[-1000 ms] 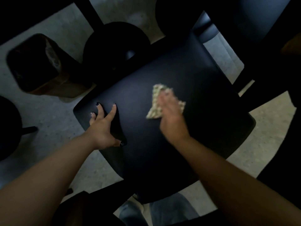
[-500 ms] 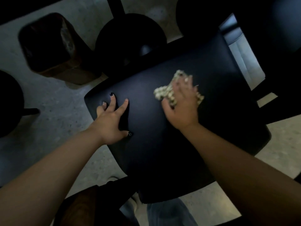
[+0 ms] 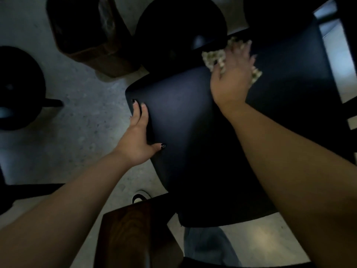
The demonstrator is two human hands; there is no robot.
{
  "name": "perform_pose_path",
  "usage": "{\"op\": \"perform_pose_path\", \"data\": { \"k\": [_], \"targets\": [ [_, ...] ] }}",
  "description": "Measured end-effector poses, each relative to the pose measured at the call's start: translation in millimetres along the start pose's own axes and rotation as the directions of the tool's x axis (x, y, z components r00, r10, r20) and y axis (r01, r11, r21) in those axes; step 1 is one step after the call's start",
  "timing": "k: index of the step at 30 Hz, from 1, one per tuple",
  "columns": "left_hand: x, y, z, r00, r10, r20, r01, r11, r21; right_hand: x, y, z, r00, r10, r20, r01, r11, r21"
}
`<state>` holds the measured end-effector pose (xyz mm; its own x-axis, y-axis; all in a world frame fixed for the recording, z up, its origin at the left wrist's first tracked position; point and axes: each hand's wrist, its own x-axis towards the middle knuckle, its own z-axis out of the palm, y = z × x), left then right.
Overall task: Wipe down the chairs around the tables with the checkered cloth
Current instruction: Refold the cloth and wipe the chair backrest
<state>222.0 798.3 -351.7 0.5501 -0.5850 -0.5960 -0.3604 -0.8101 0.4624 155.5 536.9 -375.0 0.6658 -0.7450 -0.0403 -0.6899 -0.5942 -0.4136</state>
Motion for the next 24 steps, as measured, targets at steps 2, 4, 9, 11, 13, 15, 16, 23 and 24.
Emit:
{"op": "perform_pose_path", "data": {
  "k": [2, 4, 9, 11, 13, 15, 16, 23, 24],
  "targets": [
    [0, -6, -3, 0.999, 0.009, 0.032, -0.01, 1.0, 0.01, -24, -23, 13, 0.977, -0.202, 0.064, 0.199, 0.979, 0.051],
    [0, -10, -8, 0.997, 0.038, 0.062, -0.039, 0.999, 0.028, -56, -35, 23, 0.907, -0.401, 0.126, 0.39, 0.915, 0.104],
    [1, -8, -9, 0.996, 0.019, 0.089, -0.034, 0.985, 0.168, -138, -18, 17, 0.596, -0.706, 0.384, 0.689, 0.695, 0.208],
    [0, 2, -4, 0.997, -0.009, 0.075, -0.011, 0.966, 0.259, -154, -3, 5, 0.423, -0.788, 0.448, 0.765, 0.575, 0.289],
    [1, 16, 2, 0.998, 0.013, 0.069, -0.036, 0.938, 0.344, -140, 13, -10, 0.419, -0.78, 0.465, 0.747, 0.587, 0.312],
    [2, 28, 10, 0.998, 0.026, 0.064, -0.054, 0.88, 0.473, -99, 36, -25, 0.69, -0.605, 0.396, 0.584, 0.789, 0.188],
    [3, 33, 15, 0.999, 0.019, 0.051, -0.044, 0.835, 0.548, -72, 54, -32, 0.821, -0.494, 0.288, 0.485, 0.868, 0.105],
    [6, 39, 31, 1.0, -0.011, -0.023, 0.023, 0.757, 0.652, -4, 108, -52, 0.998, 0.055, -0.013, -0.056, 0.998, -0.025],
    [8, 39, 32, 0.999, -0.018, -0.031, 0.034, 0.755, 0.655, -14, 98, -45, 1.0, 0.017, 0.003, -0.017, 0.999, -0.046]
  ]
}}
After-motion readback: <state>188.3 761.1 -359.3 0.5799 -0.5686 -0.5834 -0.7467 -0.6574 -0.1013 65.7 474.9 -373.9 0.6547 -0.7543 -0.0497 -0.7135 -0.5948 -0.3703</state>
